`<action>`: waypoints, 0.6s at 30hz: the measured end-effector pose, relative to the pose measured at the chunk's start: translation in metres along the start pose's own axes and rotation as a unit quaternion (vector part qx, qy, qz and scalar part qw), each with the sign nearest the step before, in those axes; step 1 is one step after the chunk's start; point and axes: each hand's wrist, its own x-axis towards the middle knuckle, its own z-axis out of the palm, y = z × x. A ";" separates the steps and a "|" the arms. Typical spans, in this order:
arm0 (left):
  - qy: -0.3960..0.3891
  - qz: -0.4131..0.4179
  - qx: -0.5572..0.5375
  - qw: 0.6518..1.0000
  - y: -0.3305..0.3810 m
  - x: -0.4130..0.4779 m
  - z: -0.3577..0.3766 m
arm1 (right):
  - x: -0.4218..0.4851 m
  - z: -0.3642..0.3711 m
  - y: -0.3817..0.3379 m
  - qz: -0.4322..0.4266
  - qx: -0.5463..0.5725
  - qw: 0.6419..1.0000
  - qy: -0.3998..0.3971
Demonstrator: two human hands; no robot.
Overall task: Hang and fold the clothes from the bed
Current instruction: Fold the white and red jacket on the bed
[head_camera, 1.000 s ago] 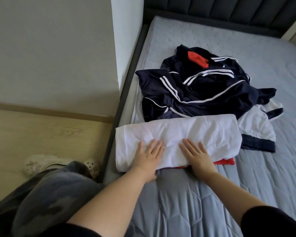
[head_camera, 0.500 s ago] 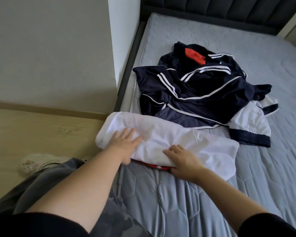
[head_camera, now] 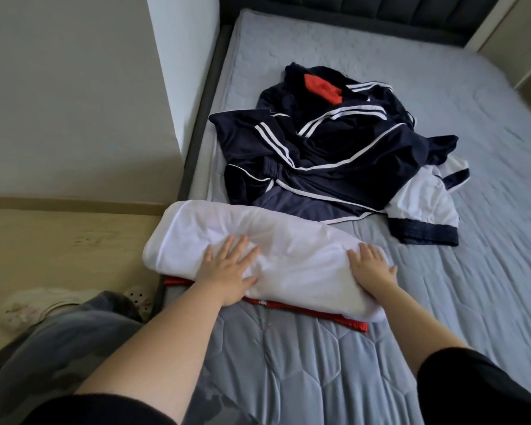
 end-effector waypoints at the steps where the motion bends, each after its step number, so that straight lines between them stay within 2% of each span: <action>1: 0.000 0.002 -0.003 1.000 -0.001 0.001 0.001 | -0.002 0.002 0.008 0.034 0.037 0.998 0.040; 3: 0.015 0.013 -0.004 1.000 -0.003 0.002 0.002 | -0.009 0.003 0.018 0.125 0.156 0.973 0.117; 5: 0.055 0.045 0.016 0.997 -0.005 0.001 0.001 | -0.016 0.003 0.027 0.202 0.288 0.925 0.141; 7: 0.092 0.108 0.052 0.988 -0.004 0.000 -0.001 | -0.022 0.004 0.036 0.244 0.361 0.894 0.104; 11: 0.095 0.233 0.135 0.958 0.024 -0.005 0.002 | -0.033 0.006 0.049 0.248 0.372 0.892 0.065; 13: 0.091 0.250 0.150 0.952 0.041 -0.005 0.005 | -0.038 0.005 0.052 0.256 0.384 0.887 0.034; 16: 0.086 0.255 0.147 0.952 0.051 -0.006 0.002 | -0.049 0.005 0.058 0.261 0.492 0.827 -0.072; 18: 0.090 0.258 0.152 0.950 0.049 -0.007 -0.002 | -0.058 0.003 0.062 0.245 0.524 0.808 -0.112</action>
